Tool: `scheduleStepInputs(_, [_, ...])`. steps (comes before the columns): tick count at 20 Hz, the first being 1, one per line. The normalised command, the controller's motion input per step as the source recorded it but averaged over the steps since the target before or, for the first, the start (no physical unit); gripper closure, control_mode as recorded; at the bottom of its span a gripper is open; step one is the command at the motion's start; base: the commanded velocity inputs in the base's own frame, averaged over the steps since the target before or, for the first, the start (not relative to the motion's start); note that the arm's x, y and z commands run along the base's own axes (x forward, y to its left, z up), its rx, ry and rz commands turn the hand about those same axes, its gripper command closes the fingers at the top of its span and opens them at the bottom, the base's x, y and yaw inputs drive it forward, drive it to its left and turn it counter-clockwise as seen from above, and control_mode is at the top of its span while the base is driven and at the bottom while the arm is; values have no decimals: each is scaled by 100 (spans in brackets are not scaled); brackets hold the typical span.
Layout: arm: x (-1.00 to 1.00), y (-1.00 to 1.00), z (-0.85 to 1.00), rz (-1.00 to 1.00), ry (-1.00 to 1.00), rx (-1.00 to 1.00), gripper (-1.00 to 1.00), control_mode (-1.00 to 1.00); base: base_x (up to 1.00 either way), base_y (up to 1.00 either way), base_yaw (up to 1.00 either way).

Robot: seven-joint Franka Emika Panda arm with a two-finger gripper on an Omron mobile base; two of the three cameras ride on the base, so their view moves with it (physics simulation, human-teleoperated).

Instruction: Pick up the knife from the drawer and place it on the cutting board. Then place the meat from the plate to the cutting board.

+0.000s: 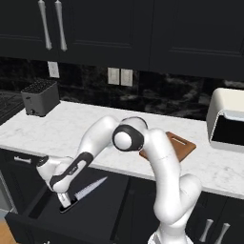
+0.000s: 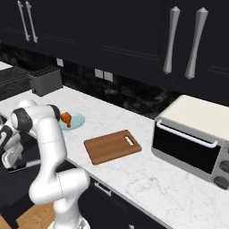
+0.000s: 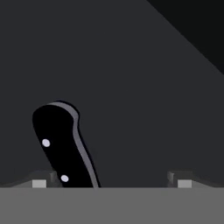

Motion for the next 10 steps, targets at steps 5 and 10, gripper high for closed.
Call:
scheduleStepInputs(5, [0, -13, -3, 11, 0, 12, -100, -100, 0, 0, 0])
scheduleStepInputs(10, [0, -7, 3, 15, 3, 15, -100, -100, 0, 0, 0])
